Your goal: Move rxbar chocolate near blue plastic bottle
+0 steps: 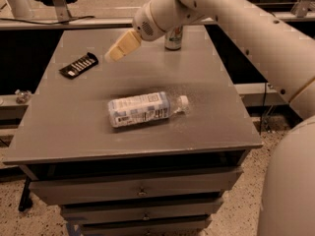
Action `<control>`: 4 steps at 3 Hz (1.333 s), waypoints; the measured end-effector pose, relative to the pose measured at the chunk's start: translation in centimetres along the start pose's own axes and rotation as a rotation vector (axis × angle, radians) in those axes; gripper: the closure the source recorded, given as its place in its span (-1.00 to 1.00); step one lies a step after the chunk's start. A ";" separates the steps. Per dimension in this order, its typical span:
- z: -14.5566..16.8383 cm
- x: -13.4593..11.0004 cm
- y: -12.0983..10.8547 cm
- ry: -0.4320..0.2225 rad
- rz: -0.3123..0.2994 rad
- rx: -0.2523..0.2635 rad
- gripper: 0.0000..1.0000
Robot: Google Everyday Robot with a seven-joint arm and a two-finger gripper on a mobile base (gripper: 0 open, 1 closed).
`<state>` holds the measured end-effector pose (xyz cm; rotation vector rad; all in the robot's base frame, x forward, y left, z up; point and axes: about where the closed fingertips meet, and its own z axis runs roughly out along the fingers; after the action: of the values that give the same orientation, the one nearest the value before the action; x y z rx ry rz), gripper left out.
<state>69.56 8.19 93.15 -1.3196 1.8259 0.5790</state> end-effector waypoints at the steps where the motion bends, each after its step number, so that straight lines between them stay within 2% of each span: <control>1: 4.8 -1.0 0.0 -0.034 -0.034 0.001 -1.00; 3: 12.0 -0.9 0.0 -0.026 -0.087 -0.018 -1.00; 4: 14.1 -0.8 0.0 -0.029 -0.077 -0.035 -1.00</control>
Offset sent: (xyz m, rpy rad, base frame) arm 0.0540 0.1041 -0.0642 0.0010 -0.0971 0.0694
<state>74.34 19.12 85.57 -1.3914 1.7405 0.5883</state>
